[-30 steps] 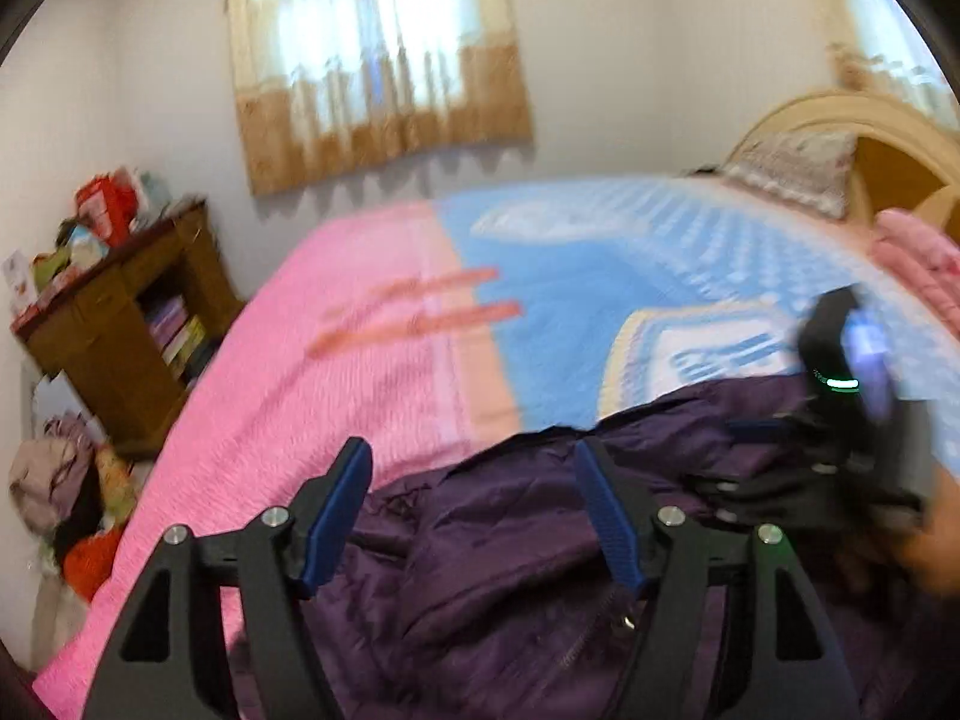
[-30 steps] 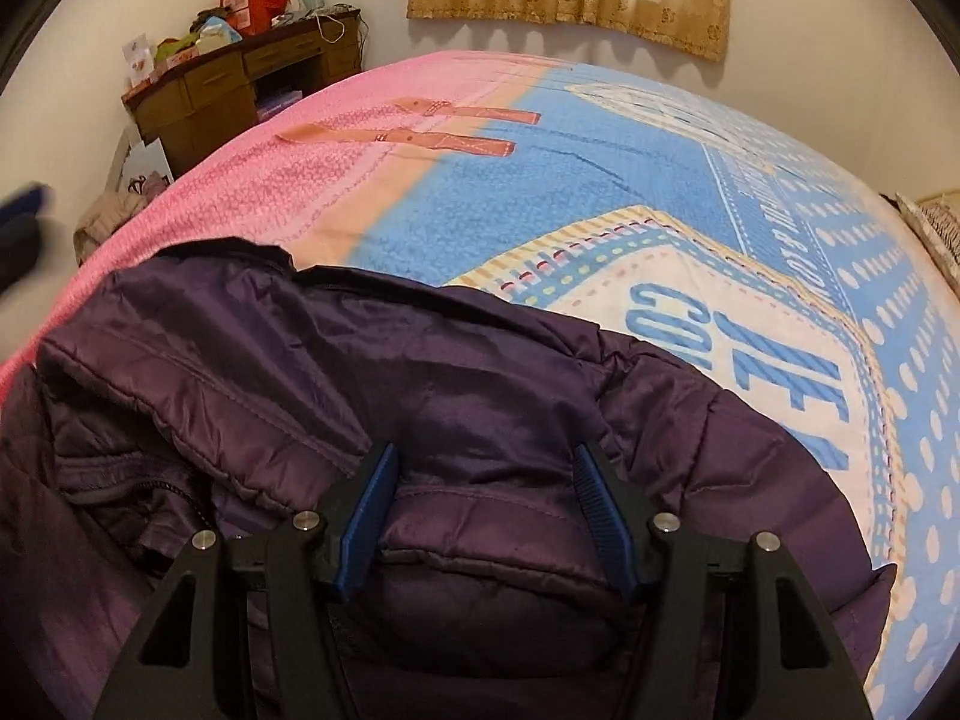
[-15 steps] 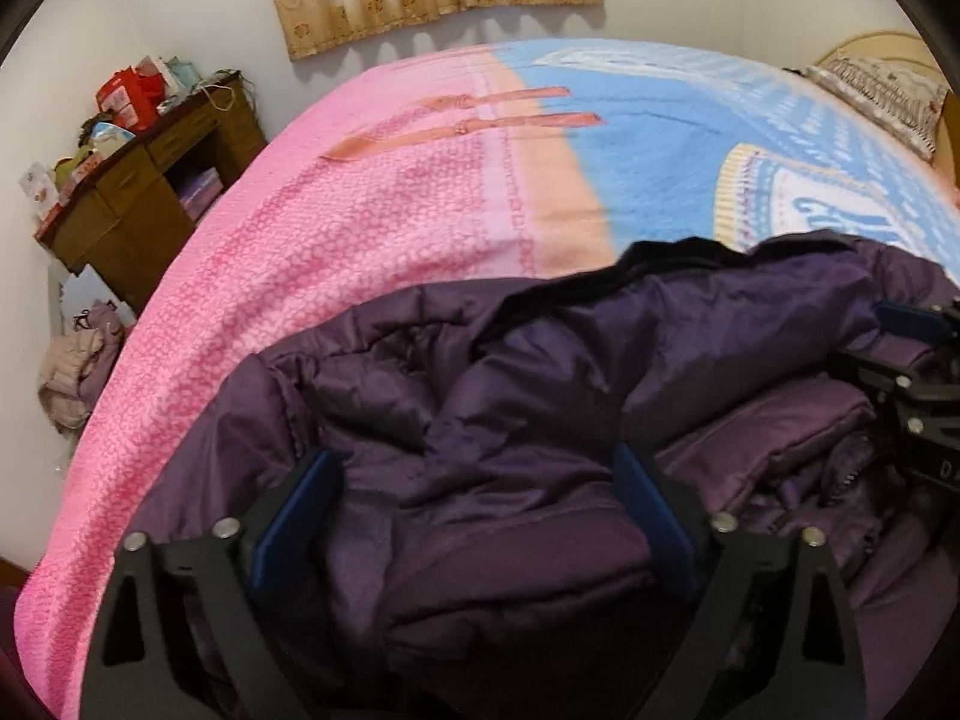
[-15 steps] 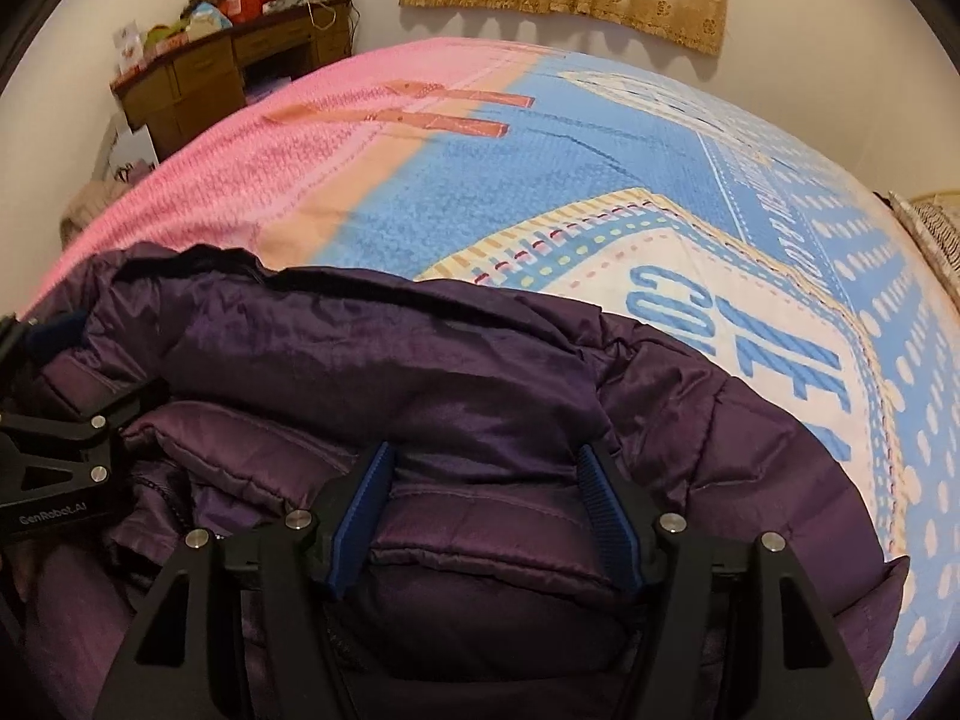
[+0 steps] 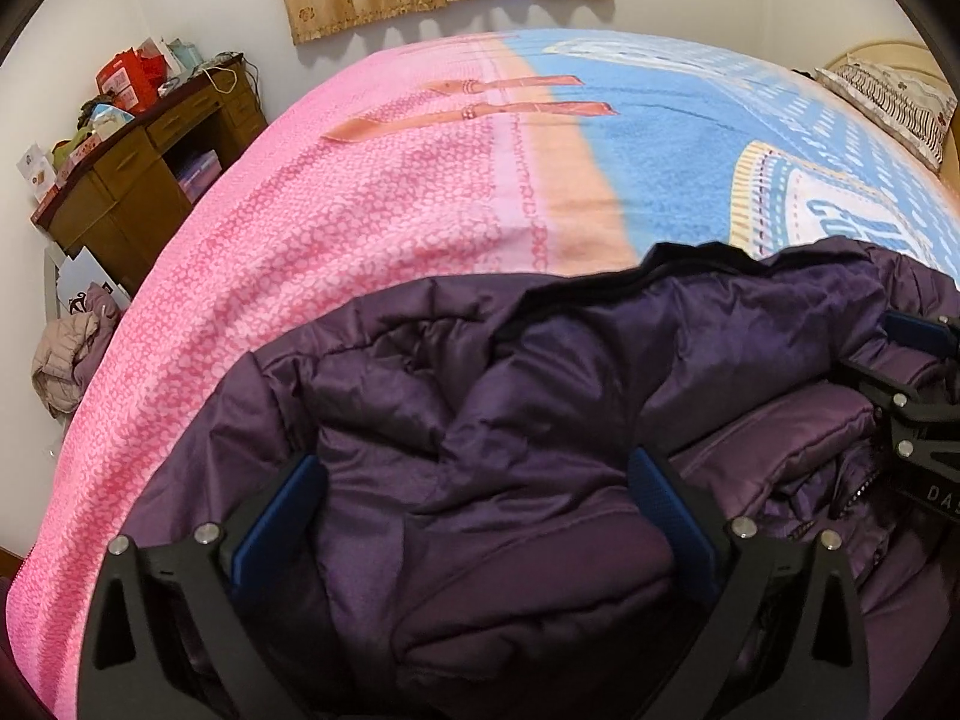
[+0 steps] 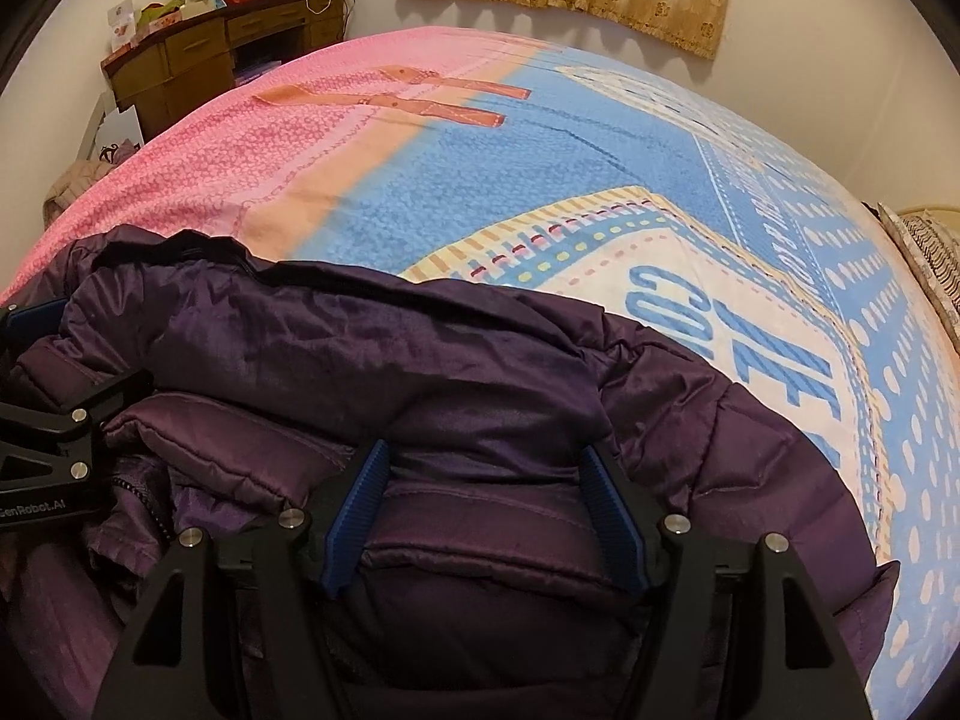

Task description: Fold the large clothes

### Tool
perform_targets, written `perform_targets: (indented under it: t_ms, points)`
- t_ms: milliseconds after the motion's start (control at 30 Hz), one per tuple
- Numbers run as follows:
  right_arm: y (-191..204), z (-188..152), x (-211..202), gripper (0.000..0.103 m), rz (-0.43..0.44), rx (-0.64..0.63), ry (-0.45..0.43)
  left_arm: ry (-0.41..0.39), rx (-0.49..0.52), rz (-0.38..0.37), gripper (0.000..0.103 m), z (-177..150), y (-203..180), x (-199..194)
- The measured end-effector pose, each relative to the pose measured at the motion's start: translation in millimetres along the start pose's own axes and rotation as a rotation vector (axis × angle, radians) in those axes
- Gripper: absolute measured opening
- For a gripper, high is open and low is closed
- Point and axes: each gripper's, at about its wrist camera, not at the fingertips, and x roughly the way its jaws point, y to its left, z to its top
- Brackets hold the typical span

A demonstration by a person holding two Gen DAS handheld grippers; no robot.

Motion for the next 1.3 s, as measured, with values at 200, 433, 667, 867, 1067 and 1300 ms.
perform_targets:
  t_ms: [200, 433, 667, 867, 1067, 1300]
  points:
    - [2, 0, 1, 0.068, -0.012, -0.003, 0.003, 0.002, -0.003, -0.003, 0.103, 1, 1, 2]
    - [3, 1, 2, 0.068, -0.017, -0.003, 0.004, 0.003, -0.002, -0.001, 0.103, 1, 0, 2]
    - [4, 1, 3, 0.069, -0.033, -0.008, 0.005, 0.003, 0.002, 0.005, 0.103, 1, 0, 2]
    - [4, 1, 3, 0.07, -0.032, -0.006, 0.007, 0.003, 0.004, 0.009, 0.103, 1, 0, 3]
    - [2, 4, 5, 0.074, -0.034, 0.003, 0.022, -0.002, 0.014, 0.027, 0.103, 1, -3, 2]
    - [-56, -9, -78, 0.078, 0.216, 0.155, -0.018, -0.027, -0.037, 0.006, 0.1, 8, 8, -55]
